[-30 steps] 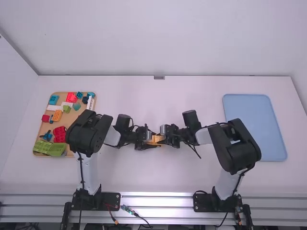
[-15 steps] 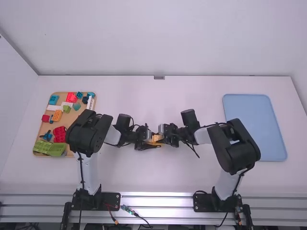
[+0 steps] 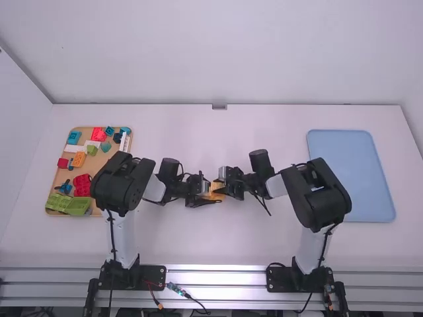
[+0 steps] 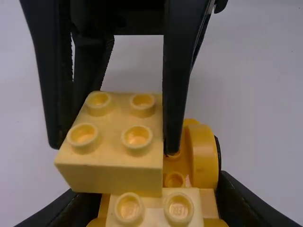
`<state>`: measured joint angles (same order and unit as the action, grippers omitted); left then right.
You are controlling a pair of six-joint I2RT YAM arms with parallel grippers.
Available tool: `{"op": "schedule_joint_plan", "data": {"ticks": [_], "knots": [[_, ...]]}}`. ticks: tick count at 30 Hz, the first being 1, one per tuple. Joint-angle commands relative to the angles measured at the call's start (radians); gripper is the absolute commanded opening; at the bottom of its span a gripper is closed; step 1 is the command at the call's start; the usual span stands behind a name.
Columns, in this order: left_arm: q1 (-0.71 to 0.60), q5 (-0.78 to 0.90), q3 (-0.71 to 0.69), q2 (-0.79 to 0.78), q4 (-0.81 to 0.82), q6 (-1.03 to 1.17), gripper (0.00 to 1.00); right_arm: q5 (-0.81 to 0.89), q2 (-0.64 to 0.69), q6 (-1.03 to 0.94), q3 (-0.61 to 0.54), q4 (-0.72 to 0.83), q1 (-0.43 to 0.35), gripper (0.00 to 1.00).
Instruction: Assemble lego blocks to make yellow taxi
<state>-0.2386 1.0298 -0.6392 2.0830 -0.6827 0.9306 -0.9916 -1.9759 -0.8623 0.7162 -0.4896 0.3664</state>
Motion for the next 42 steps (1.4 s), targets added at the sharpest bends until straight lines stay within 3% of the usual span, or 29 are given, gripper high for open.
{"op": "schedule_joint_plan", "data": {"ticks": [1,15,31,42], "knots": [[-0.003,-0.081,0.016,0.017,0.029,0.028,0.35,0.028,-0.013,-0.009,0.005,0.031,0.008,0.00],[-0.004,-0.081,-0.054,0.017,0.183,0.062,0.33,0.080,0.021,-0.085,0.003,0.142,0.015,0.00],[-0.004,-0.079,0.016,0.017,0.057,0.062,0.32,0.075,0.030,-0.085,0.003,0.158,-0.032,0.00],[-0.005,-0.078,-0.045,0.017,0.178,0.063,0.33,0.094,0.030,-0.076,0.005,0.131,0.038,0.00]]}}
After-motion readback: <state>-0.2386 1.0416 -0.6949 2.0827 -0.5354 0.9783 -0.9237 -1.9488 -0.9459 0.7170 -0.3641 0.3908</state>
